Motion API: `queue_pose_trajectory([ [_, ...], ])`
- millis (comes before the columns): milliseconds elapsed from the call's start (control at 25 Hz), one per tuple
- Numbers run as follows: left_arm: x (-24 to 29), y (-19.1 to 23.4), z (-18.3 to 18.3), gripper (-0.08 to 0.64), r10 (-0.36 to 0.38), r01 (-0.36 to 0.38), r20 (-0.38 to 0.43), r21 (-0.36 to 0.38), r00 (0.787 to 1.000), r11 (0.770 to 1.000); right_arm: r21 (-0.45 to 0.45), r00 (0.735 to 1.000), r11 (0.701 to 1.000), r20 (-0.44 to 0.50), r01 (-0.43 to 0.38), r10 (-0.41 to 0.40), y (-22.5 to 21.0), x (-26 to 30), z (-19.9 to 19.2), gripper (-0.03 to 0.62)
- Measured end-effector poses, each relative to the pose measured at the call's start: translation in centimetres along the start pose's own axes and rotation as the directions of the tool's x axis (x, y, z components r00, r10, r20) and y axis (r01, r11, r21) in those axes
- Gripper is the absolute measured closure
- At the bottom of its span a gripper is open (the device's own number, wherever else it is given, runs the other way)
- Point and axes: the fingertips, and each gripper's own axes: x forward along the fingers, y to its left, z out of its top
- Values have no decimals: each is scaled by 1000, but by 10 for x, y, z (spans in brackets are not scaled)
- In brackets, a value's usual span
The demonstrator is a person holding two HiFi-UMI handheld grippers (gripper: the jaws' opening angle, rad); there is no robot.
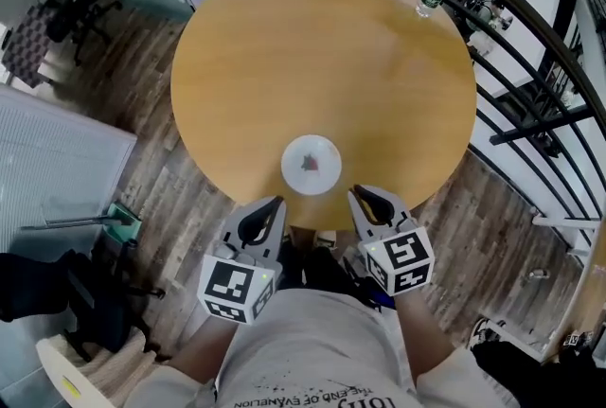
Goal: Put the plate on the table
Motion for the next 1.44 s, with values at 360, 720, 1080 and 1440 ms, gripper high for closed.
queue_pose_trajectory([
  [360,-15,-26,5,537,-16,16,13,0,1000,1000,3,998,1000,61,2,-2,8,-39,25,563],
  [720,-15,-27,17,537,-10,10,29,20,1000,1000,-16,997,1000,70,-7,8,8,-44,33,566],
  [1080,-15,-30,27,537,1,-2,43,30,999,1000,-19,997,1000,72,-18,20,5,-44,34,567],
  [1440,-18,-30,29,537,18,-19,46,28,999,999,-8,997,1000,70,-22,22,3,-47,34,567],
])
